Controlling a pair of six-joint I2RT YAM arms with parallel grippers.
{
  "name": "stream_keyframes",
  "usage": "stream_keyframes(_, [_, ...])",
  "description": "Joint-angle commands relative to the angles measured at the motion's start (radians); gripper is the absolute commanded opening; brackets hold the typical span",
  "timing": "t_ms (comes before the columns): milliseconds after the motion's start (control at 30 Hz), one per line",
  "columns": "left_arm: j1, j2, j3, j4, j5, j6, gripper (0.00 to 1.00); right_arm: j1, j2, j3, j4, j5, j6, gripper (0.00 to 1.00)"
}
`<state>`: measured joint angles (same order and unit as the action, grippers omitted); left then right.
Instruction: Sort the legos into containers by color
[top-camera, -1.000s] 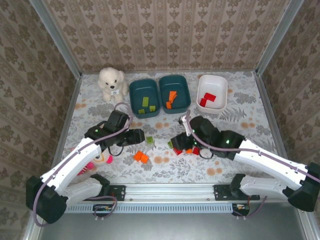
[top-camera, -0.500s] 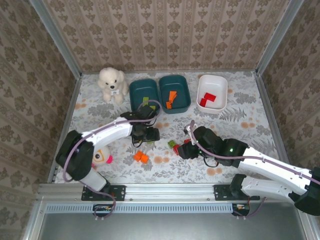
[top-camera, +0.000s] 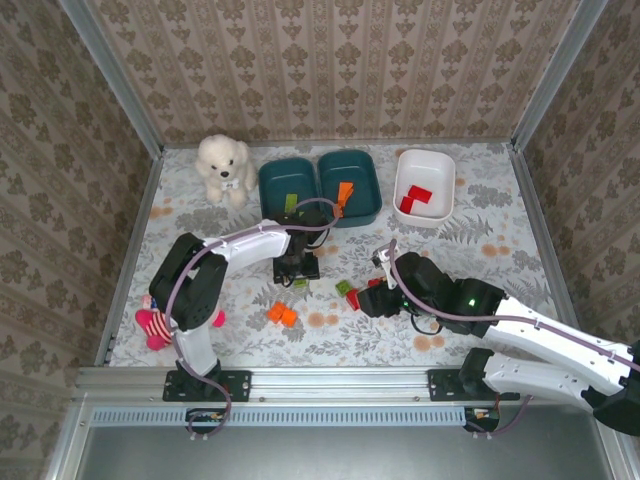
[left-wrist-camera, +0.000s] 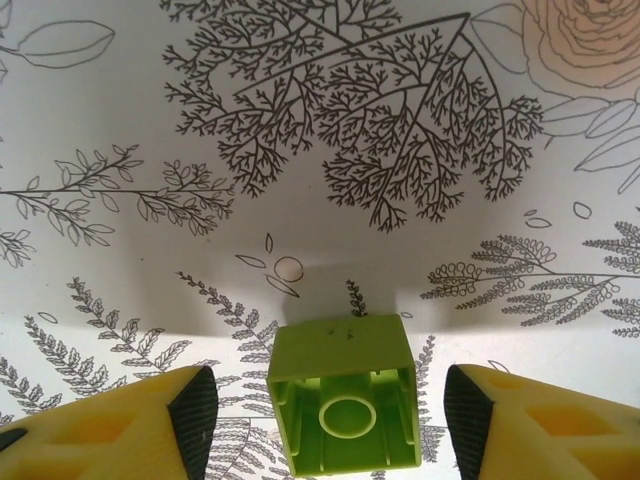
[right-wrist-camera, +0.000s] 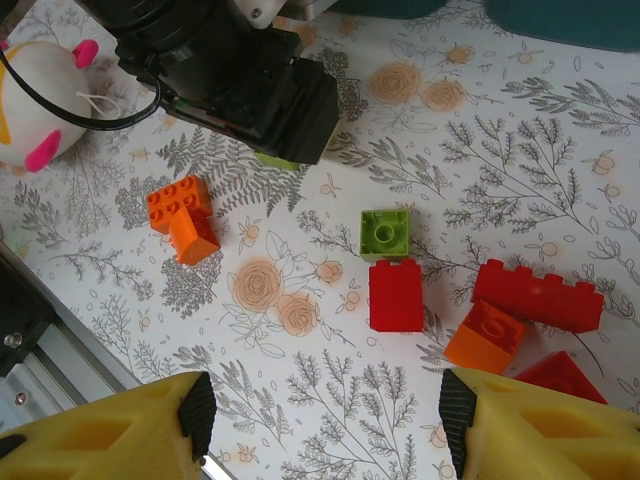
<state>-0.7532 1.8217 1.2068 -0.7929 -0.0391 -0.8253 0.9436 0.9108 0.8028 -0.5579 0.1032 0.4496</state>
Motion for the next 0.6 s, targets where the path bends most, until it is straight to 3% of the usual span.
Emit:
stream_keyframes(0, [-0.004, 0.022, 0.002, 0.007, -0.021, -0.02, 0.56, 0.007, 0.002, 0.035, -0.023, 0.032, 0.014, 0.64])
stream_keyframes(167, [-0.004, 0.038, 0.014, 0.034, -0.019, -0.008, 0.32, 0.007, 0.015, 0.048, -0.035, 0.03, 0.015, 0.64])
stream_keyframes(400, [-0.002, -0.032, 0.089, -0.037, -0.09, 0.045, 0.28, 0.008, 0.008, 0.066, -0.055, 0.049, 0.023, 0.64])
stream_keyframes(567, [0.065, -0.067, 0.242, -0.105, -0.128, 0.132, 0.28, 0.004, 0.012, 0.099, -0.057, 0.087, 0.012, 0.66])
